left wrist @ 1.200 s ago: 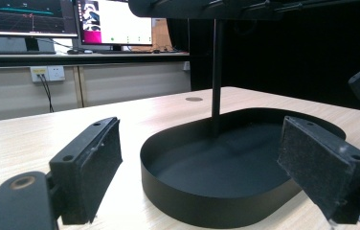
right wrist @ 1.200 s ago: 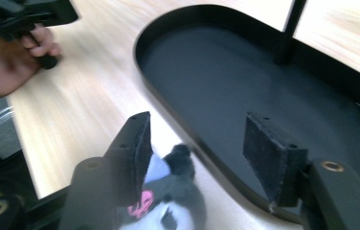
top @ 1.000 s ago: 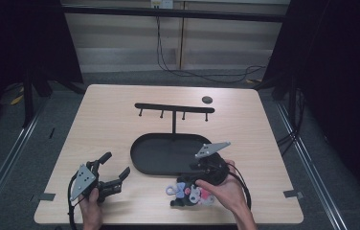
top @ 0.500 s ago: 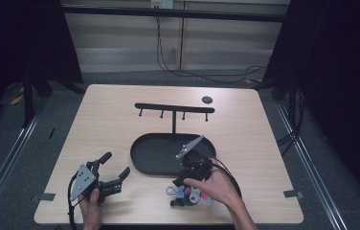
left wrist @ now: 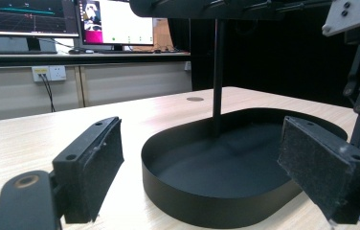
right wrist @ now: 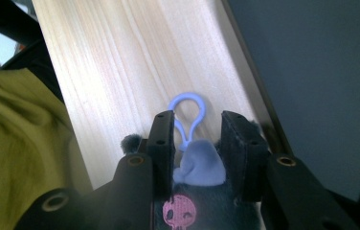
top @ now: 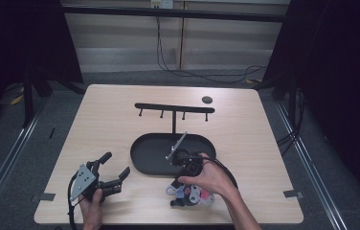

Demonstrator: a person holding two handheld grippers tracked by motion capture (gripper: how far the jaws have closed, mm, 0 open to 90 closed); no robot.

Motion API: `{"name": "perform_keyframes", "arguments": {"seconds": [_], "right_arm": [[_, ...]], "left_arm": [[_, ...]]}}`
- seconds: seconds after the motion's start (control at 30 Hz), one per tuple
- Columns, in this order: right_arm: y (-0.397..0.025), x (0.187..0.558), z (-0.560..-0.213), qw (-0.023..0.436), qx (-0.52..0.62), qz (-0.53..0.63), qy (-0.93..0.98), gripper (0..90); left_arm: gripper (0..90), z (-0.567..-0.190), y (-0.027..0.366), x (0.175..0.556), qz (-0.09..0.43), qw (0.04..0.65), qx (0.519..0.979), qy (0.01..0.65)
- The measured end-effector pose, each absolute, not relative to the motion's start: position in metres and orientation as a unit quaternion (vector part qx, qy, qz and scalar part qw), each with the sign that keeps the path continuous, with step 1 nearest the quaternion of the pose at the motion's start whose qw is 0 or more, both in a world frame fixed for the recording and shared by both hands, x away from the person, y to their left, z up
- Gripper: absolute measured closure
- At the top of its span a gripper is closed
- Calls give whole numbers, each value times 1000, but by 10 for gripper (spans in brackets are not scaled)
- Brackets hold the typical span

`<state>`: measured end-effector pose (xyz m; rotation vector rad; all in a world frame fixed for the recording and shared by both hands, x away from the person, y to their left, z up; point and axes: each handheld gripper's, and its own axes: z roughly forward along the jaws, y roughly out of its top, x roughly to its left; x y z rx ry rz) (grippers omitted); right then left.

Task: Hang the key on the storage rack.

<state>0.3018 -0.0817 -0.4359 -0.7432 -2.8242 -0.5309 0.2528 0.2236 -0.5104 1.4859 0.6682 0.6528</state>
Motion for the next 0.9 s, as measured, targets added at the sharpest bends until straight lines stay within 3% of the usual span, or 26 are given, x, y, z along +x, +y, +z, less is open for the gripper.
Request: {"name": "perform_keyframes", "arguments": {"seconds": [0.33,0.9], "right_arm": [[-62,306,-450,106,-223,-121,-961,622],[-55,305,-466,104,-203,-71,-971,705]], "left_arm": [[153,-510,224,253,286,639,651,293],[153,-510,224,253,286,639,651,292]]}}
